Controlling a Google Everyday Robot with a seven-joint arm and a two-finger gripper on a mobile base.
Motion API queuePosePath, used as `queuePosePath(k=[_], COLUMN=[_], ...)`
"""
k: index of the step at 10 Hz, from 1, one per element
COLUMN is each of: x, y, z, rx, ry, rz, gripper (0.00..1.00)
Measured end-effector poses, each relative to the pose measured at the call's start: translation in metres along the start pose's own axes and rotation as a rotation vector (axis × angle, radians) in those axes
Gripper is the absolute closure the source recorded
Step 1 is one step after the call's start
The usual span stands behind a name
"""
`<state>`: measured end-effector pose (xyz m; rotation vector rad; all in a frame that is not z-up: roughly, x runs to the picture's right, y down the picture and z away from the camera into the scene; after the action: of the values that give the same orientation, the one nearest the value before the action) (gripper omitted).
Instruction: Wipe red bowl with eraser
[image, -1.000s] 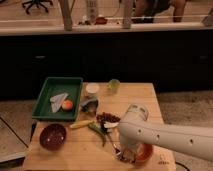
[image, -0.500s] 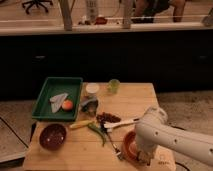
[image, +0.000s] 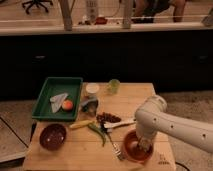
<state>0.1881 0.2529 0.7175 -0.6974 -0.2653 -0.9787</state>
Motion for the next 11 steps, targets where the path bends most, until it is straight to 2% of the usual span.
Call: queuePosePath(k=[2, 3, 5, 7, 11], x=[-0.016, -0.031, -0.053, -0.064, -0.056], y=[-0.025, -0.039, -0.040, -0.023, 0.024], z=[-0.001, -0.001, 0.000, 0.004, 0.016], rx=[-0.003, -0.003, -0.007, -0.007, -0.020], ry=[-0.002, -0.007, -0.017, -0.030, -0.035], rz=[-0.057, -0.109, -0.154, -0.155, -0.085], gripper=[1.00, 1.00, 1.00, 1.00, 1.00])
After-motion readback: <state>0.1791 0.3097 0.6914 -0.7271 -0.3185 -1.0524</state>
